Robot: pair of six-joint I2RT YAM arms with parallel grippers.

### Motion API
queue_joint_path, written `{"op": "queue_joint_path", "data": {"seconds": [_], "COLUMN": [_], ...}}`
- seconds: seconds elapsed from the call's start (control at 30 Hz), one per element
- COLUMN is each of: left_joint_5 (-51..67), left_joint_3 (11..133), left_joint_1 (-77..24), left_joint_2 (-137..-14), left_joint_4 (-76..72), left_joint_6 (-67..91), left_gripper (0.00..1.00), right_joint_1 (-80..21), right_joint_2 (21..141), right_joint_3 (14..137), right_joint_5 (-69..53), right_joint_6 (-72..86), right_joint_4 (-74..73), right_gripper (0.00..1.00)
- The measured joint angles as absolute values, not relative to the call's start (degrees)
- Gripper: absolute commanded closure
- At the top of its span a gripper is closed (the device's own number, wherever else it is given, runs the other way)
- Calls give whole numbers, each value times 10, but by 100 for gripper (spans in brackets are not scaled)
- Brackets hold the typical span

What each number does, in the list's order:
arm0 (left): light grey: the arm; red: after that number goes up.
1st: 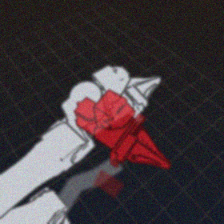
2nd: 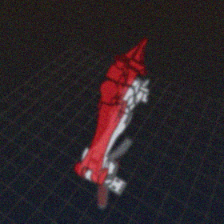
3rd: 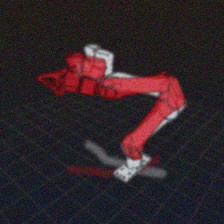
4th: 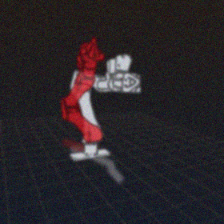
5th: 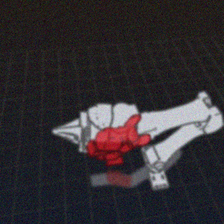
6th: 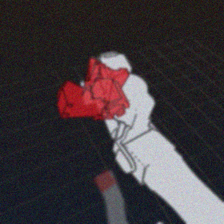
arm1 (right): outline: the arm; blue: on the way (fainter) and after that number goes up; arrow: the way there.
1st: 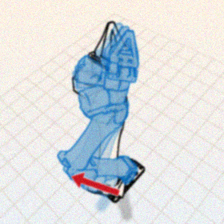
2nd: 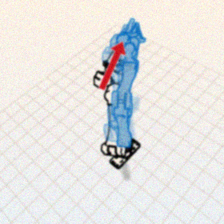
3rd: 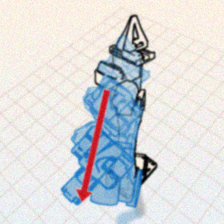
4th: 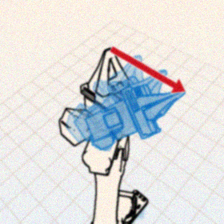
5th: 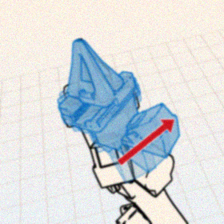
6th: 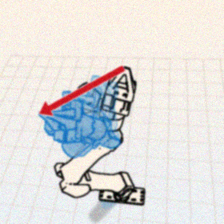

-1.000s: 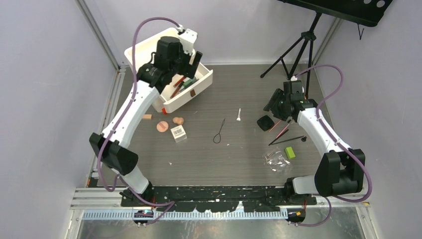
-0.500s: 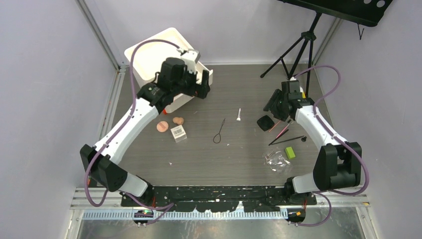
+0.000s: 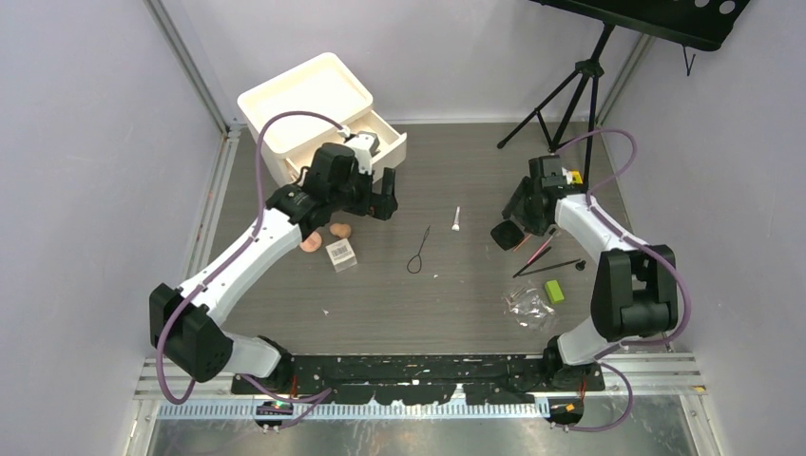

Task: Organize the makeup
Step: Move the makeup to the center of the board.

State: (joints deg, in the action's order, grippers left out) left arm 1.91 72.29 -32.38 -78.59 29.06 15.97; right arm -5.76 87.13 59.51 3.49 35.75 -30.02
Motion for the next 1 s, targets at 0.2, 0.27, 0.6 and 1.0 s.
{"op": "queue_joint_path", "data": {"seconds": [0.2, 0.27, 0.6, 1.0], "left_joint_5": [49, 59, 92, 107], "left_joint_3": [723, 723, 721, 712], "left_joint_1": [-324, -324, -324, -324], "left_joint_2": [-785, -785, -785, -785], "left_joint_4": [272, 268, 262, 255], "left_joint_6": [163, 164, 165, 166], "left_gripper": [0, 0, 1, 1], "right_joint_1": [-58, -58, -42, -34], "right_joint_2": [931, 947, 964, 1001], "right_joint_3": [599, 603, 617, 618], "right_joint_5": [58, 62, 68, 22], "right_joint_6": [352, 347, 330, 328], "right_joint_4": [-282, -274, -225, -189], "right_gripper": [38, 36, 33, 34]}}
